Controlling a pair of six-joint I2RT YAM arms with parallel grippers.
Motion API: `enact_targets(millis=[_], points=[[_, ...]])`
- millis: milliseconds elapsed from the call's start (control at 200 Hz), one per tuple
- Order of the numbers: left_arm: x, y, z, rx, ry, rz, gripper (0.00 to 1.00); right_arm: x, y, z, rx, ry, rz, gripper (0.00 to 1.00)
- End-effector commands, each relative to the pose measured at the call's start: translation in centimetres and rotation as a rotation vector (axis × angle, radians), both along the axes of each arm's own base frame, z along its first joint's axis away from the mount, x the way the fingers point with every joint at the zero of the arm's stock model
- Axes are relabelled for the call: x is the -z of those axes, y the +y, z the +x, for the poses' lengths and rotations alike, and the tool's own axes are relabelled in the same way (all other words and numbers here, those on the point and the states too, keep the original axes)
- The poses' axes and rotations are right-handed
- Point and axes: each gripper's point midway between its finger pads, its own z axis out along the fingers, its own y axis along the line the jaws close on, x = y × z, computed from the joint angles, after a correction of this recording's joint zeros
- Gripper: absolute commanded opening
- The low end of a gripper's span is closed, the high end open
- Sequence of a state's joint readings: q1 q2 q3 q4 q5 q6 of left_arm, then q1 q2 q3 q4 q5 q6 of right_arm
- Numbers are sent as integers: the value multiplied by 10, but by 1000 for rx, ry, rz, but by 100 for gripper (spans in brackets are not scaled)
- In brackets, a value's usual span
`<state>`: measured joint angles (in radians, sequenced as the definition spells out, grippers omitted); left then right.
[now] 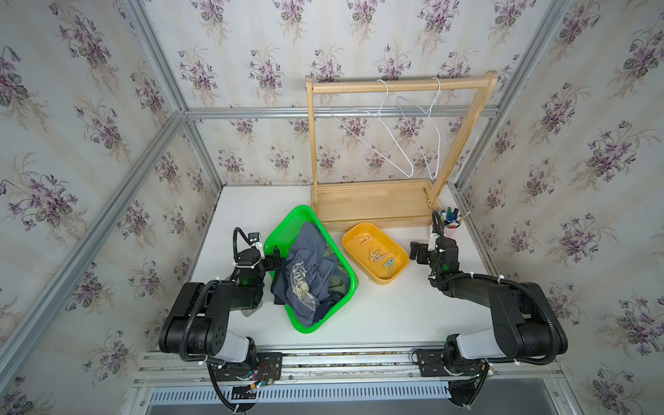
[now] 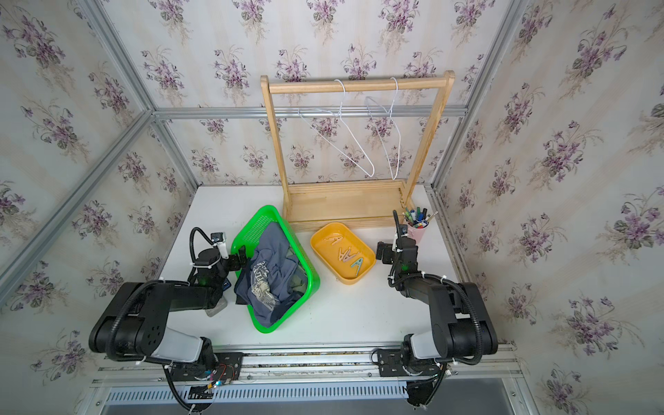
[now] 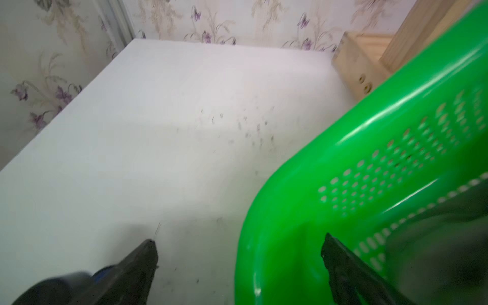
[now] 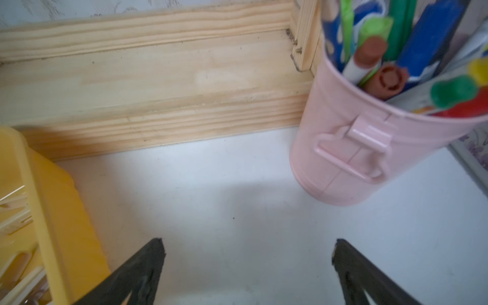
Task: Remove the clothespins securing tank tops to the hanger
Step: Reset both arms
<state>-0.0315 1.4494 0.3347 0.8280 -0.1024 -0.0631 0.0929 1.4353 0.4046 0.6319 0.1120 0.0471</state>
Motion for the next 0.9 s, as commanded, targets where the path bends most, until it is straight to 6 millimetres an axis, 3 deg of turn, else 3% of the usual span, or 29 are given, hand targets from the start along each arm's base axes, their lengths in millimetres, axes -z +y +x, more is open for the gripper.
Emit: enact_targets(millis=[0,145,200,290,440,510,569,704,894], points=[[-36,-13,4,95,-56,19,99,-35,-8,17,37,-170,-32,100],[-85,-10,-13,75,-116,12,99,-37,-11,26,51,-184,-50,100],[-92,-7,-19,64,-123,32,99,-40,-13,26,63,-214,-44,100],[-79,1,-30,36,-85,81,99,-37,-17,26,83,-226,-40,100],[-35,14,-48,-24,-31,90,99,-42,-22,12,94,-280,-15,100],[-35,19,-48,-56,-23,92,99,-43,-25,9,95,-291,6,100],[-33,38,-53,-165,46,115,99,-43,-25,9,93,-293,10,100],[-43,79,-84,-418,25,152,99,-43,-24,10,82,-289,12,100],[-33,102,-111,-576,119,182,99,-41,-19,13,47,-275,15,100]])
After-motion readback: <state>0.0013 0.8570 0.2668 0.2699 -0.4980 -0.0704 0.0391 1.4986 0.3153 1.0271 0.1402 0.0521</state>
